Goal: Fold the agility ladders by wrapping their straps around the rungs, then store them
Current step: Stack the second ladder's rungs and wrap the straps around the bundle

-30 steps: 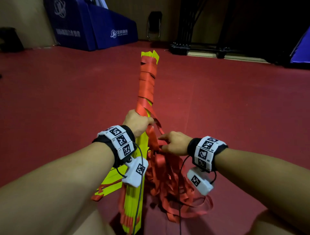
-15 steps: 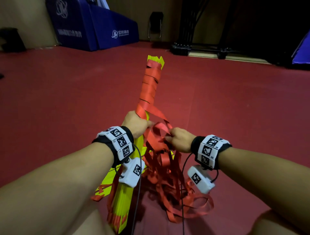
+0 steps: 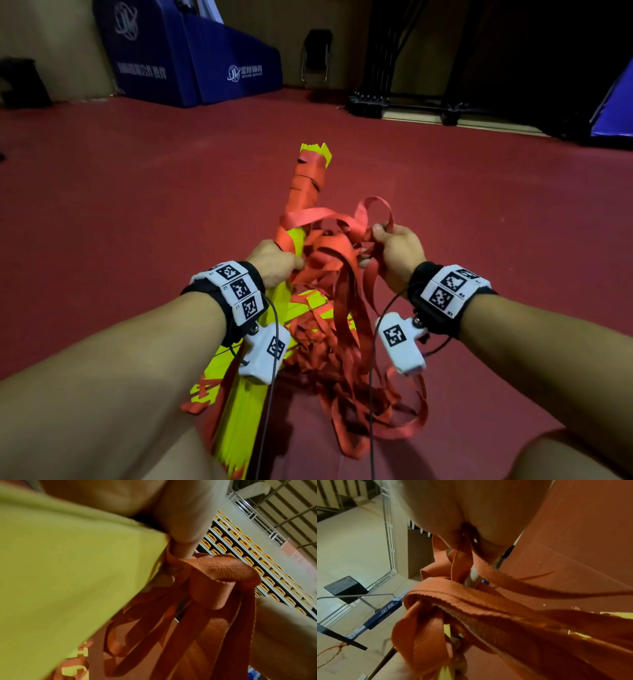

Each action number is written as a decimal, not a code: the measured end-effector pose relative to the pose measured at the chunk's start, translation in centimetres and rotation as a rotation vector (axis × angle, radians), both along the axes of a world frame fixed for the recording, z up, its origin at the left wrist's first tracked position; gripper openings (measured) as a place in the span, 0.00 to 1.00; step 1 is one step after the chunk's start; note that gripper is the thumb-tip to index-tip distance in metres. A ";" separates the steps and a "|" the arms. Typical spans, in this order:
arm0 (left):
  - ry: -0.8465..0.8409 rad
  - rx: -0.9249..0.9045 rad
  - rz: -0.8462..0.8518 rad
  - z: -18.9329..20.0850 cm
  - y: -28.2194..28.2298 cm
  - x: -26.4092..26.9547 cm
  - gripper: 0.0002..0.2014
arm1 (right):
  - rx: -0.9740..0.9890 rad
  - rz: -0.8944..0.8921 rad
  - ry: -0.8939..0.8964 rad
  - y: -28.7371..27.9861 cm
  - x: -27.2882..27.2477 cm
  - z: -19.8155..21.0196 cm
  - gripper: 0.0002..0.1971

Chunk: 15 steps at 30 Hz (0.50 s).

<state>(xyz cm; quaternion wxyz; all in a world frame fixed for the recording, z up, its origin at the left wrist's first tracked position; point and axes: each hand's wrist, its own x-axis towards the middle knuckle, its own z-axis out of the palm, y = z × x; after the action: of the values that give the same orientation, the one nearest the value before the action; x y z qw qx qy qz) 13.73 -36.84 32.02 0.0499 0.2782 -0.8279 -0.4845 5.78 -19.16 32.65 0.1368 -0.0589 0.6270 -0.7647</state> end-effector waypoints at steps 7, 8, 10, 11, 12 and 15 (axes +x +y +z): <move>0.161 0.139 -0.037 0.4 1.6 -0.2 0.15 | 0.185 0.462 0.181 0.3 1.0 -0.4 0.13; 0.179 0.152 -0.052 0.4 1.8 -0.2 0.18 | 0.302 0.487 0.267 0.4 1.0 -0.6 0.13; 0.195 0.165 -0.072 0.3 2.0 -0.3 0.18 | 0.466 0.449 0.353 0.3 0.6 -1.3 0.11; 0.199 0.160 -0.069 0.5 2.0 -0.3 0.18 | 0.468 0.386 0.324 0.2 0.5 -1.4 0.09; 0.202 0.138 -0.056 0.5 2.0 -0.3 0.17 | 0.434 0.321 0.274 0.2 0.3 -1.6 0.08; 0.152 0.037 0.012 0.6 1.4 -0.2 0.12 | 0.246 0.199 0.147 0.4 -0.1 -1.3 0.07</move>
<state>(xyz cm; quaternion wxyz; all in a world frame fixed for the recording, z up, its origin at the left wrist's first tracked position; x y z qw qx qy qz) 13.49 -35.48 32.58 0.1106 0.2464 -0.8107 -0.5194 5.68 -18.75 31.38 0.1717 -0.1592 0.7153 -0.6584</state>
